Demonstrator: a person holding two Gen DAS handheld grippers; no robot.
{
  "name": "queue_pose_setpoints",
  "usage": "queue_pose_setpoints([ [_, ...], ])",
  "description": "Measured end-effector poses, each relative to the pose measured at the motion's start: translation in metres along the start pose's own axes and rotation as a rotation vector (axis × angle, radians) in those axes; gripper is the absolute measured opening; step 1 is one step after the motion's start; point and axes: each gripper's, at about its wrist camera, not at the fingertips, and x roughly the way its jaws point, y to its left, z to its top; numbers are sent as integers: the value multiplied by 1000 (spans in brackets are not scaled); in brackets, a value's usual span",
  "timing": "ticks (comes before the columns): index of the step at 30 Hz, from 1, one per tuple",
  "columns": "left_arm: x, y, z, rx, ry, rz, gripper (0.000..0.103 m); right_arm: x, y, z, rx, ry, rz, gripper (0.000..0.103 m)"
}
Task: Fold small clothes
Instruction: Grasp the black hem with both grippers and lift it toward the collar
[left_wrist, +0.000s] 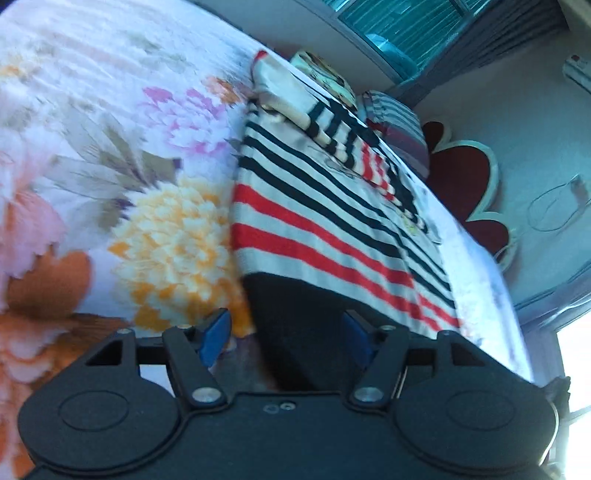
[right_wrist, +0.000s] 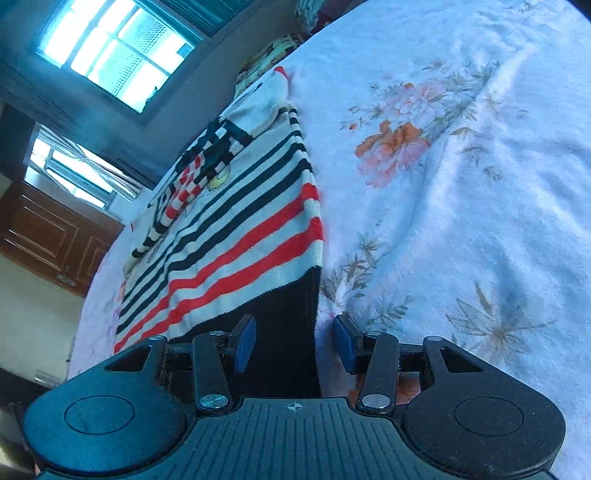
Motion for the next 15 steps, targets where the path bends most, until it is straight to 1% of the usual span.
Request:
queue_pose_setpoints([
  [2, 4, -7, -1, 18, 13, 8, 63, 5, 0, 0, 9, 17, 28, 46],
  [4, 9, -9, -1, 4, 40, -40, 62, 11, 4, 1, 2, 37, 58, 46],
  [6, 14, -11, -1, 32, 32, -31, 57, 15, 6, -2, -7, 46, 74, 46],
  [8, 16, -9, 0, 21, 19, -30, 54, 16, 4, -4, 12, 30, 85, 46],
  [12, 14, -7, -6, 15, -6, -36, 51, 13, 1, -12, 11, 20, 100, 46],
  [13, 13, -7, -9, 15, -13, -34, 51, 13, 5, -13, -11, 22, 90, 45],
  [15, 11, -9, -11, 4, -23, -20, 51, 15, 13, -14, -60, 29, 55, 31],
])
